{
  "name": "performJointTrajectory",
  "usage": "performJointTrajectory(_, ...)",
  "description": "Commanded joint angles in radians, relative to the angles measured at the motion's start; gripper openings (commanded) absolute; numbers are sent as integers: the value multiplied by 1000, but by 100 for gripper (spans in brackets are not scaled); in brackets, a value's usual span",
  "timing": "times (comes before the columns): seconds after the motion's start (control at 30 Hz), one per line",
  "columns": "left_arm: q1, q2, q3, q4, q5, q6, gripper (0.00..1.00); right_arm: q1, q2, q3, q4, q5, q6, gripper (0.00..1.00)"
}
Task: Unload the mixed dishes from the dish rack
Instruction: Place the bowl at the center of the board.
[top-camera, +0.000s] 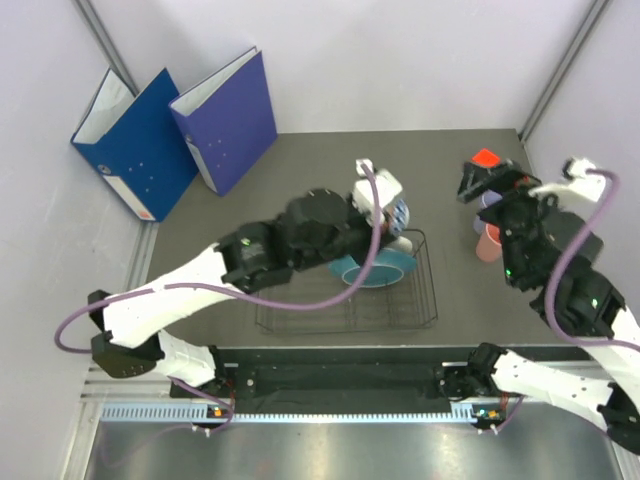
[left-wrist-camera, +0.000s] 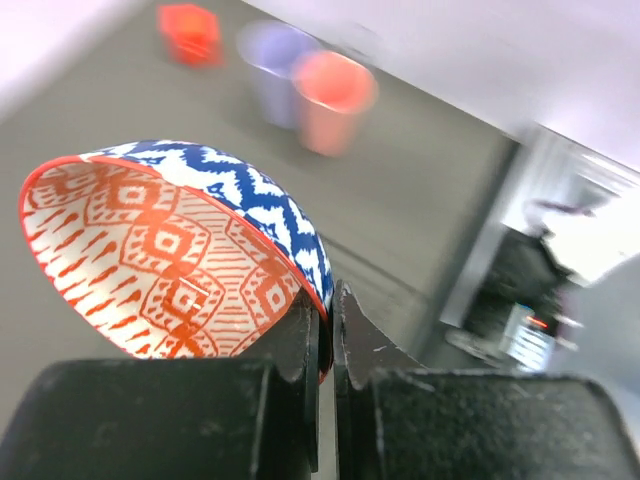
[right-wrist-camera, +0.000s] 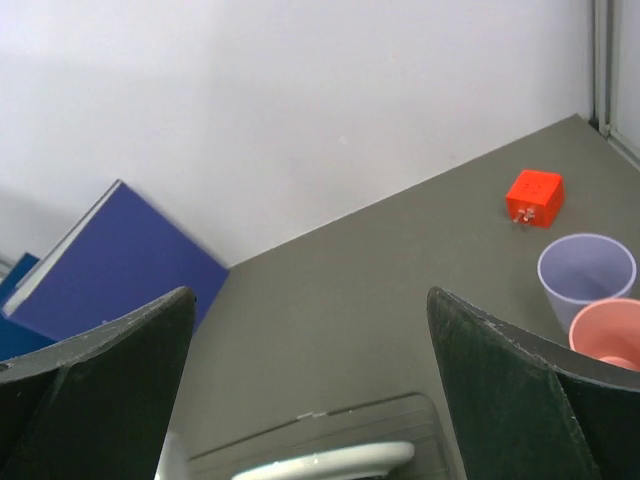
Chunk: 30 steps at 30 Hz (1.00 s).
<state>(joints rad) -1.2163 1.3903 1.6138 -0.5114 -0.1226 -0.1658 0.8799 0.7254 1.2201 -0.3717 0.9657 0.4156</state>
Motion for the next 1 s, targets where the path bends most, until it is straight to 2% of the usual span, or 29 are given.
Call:
performJointTrajectory(0.0, 60, 4, 173, -300, -173, 215, 0, 5, 193, 186, -183, 10, 31, 99)
performJointTrajectory(0.07, 64, -37, 124, -279, -239, 267, 0, 2, 262, 255, -228, -11, 31, 99)
performJointTrajectory(0.4, 67, -73, 8, -429, -265, 468, 0, -39, 448, 484, -329, -156, 15, 86)
performJointTrajectory(0.47, 64, -111, -28, -431, -209, 551, 0, -79, 474, 534, -369, -225, 14, 84)
performJointTrajectory(0.5, 64, -129, -41, -420, -189, 569, 0, -97, 495, 550, -387, -257, 20, 80)
performJointTrajectory(0.57, 63, -184, -86, -409, -145, 620, 0, -162, 516, 581, -433, -381, 19, 78)
performJointTrajectory(0.8, 44, -295, -196, -426, 242, 802, 0, -202, 592, 619, -549, -660, -49, 82)
performJointTrajectory(0.97, 38, -280, -196, -440, 310, 821, 0, -200, 586, 578, -547, -774, -66, 80)
